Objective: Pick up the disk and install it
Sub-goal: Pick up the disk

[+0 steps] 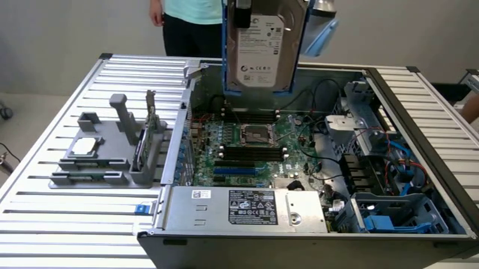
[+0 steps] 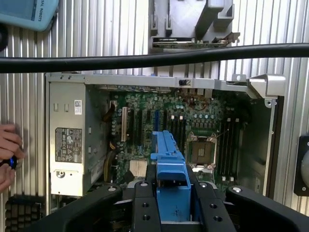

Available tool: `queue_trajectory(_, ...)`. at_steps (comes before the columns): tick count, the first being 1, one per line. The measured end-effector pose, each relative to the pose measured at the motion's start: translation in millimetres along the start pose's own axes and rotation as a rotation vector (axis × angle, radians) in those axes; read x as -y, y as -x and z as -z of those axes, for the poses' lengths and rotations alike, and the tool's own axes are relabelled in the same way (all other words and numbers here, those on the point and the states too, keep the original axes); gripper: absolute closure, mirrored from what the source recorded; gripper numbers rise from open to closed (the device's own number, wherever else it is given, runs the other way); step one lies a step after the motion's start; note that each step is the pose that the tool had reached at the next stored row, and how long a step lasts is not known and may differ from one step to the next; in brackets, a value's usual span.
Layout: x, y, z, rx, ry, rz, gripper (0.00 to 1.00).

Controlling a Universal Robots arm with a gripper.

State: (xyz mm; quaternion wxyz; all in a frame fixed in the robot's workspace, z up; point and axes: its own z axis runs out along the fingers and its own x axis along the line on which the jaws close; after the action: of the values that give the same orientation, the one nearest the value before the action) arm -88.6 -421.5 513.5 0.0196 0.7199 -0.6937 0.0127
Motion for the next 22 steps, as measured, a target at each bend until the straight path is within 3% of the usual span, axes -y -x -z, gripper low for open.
queue_trajectory(13,33.0,-27.0,-0.9,0.0,0.0,0.0,0.67)
queue_trajectory(22,63.3,-47.6,-2.4,0.0,0.0,0.0,0.67)
